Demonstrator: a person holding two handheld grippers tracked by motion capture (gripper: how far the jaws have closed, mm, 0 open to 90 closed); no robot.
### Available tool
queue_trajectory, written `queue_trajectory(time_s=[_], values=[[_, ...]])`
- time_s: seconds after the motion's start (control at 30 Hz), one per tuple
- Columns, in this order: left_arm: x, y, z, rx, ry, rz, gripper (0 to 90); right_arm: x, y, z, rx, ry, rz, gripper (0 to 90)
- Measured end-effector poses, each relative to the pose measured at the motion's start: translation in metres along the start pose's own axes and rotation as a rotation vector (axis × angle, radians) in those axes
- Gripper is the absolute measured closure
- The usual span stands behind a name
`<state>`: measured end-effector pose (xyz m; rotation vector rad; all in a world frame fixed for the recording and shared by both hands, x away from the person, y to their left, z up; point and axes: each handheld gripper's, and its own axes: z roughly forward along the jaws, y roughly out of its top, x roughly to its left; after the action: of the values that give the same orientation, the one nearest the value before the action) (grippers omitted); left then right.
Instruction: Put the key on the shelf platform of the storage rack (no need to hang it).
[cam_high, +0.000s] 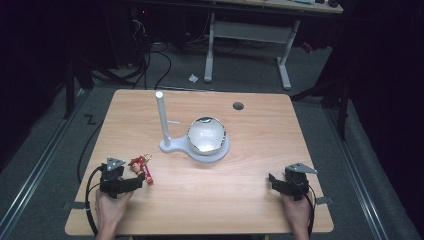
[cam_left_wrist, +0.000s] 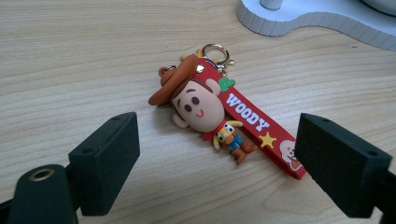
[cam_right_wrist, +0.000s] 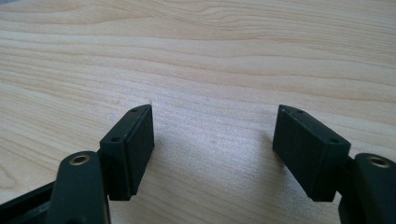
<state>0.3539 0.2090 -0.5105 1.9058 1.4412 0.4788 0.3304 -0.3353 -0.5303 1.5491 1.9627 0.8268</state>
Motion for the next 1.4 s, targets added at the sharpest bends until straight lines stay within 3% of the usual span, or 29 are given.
queue_trajectory(time_s=[0.53,0.93,1.13,1.27,1.4], values=[[-0.001,0.007,0.022,0.043,0.018,-0.034,15.3,0.000,0.000,0.000,0.000,0.000,0.000,29.6],[-0.006,0.017,0.035,0.076,0.093,-0.001,18.9,0.000,0.000,0.000,0.000,0.000,0.000,29.6],[-0.006,0.018,0.038,0.072,0.098,-0.007,26.8,0.000,0.000,0.000,0.000,0.000,0.000,29.6],[-0.006,0.018,0.038,0.065,0.090,0.002,37.4,0.000,0.000,0.000,0.000,0.000,0.000,29.6],[-0.007,0.018,0.037,0.055,0.079,0.003,40.4,0.000,0.000,0.000,0.000,0.000,0.000,29.6]])
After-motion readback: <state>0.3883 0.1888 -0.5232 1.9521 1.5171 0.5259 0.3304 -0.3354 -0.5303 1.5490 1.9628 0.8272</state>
